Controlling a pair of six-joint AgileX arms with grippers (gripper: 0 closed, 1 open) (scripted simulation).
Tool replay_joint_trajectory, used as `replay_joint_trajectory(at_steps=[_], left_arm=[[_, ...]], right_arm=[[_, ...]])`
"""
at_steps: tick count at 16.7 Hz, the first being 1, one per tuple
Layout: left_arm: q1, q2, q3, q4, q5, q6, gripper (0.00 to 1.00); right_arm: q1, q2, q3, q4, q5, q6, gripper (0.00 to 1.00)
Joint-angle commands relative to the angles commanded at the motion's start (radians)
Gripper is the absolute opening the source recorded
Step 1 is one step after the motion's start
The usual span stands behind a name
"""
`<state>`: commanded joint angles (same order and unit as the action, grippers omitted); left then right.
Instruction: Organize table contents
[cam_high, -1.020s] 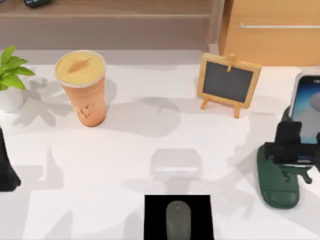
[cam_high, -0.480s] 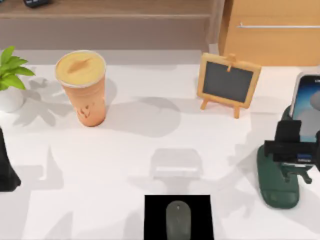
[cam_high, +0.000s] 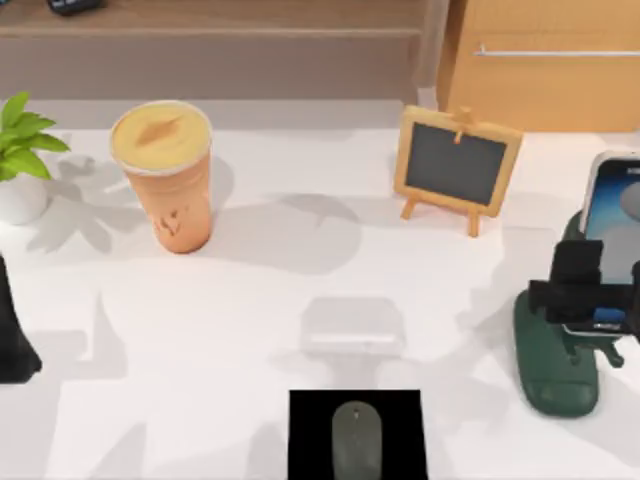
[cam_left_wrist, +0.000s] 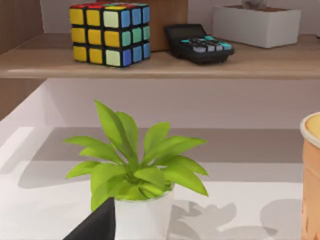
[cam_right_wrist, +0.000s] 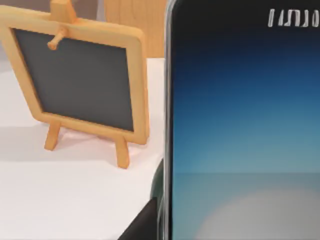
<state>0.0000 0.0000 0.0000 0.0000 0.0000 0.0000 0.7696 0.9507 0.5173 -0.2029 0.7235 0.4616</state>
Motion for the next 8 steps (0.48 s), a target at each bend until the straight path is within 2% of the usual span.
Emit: replay_joint_trajectory(at_steps=[2,8], left_arm=[[0.000,0.000,0.000,0.000,0.000,0.000,1.00],[0.000,0.000,0.000,0.000,0.000,0.000,1.00]], right_arm=[[0.000,0.000,0.000,0.000,0.000,0.000,0.98],[0.000,0.000,0.000,0.000,0.000,0.000,1.00]])
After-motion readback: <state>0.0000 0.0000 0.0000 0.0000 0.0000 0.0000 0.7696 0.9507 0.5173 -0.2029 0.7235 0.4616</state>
